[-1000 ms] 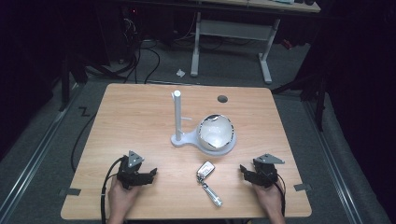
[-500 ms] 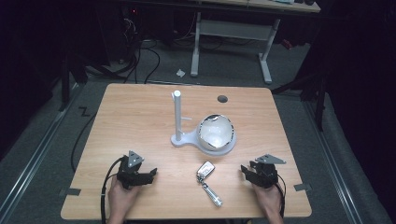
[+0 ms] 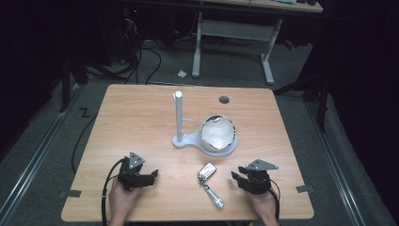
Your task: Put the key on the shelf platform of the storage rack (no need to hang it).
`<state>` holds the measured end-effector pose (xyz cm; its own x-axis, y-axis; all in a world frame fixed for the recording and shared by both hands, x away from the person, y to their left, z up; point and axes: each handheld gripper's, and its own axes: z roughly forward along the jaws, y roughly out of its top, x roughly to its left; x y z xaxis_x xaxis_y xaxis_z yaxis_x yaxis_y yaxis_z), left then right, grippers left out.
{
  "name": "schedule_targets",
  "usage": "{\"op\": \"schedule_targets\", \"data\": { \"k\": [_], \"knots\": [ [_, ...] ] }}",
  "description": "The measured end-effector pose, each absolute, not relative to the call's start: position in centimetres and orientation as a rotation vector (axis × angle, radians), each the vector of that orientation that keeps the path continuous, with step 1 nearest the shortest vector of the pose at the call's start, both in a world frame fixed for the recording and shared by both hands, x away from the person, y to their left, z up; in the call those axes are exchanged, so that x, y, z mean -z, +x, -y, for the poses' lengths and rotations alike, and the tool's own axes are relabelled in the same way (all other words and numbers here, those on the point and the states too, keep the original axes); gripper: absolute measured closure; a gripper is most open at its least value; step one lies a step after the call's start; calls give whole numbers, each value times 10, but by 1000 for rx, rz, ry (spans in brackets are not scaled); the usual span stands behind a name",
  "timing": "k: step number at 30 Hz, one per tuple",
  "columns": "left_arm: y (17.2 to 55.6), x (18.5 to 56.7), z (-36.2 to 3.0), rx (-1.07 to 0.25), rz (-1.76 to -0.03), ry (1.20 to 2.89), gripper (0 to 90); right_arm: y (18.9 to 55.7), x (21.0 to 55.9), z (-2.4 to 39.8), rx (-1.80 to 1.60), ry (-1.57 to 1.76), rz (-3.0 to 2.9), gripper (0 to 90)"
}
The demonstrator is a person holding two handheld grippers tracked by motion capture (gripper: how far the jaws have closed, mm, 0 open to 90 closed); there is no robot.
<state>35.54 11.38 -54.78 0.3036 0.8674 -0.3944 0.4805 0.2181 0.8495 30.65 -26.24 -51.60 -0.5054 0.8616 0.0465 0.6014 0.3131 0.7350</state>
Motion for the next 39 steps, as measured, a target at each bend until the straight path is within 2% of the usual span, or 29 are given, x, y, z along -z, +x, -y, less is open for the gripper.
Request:
{"op": "schedule_targets", "data": {
  "k": [12, 27, 39],
  "knots": [
    [356, 548, -114, -424, -1336, 1421, 184, 301, 515, 224, -1054, 1153, -2352, 631],
    [355, 548, -114, -424, -1336, 1421, 184, 293, 517, 193, -1126, 1070, -2474, 627],
    [355, 548, -114, -424, -1336, 1421, 184, 293, 525, 175, -1057, 1008, -2525, 624]
  ]
}}
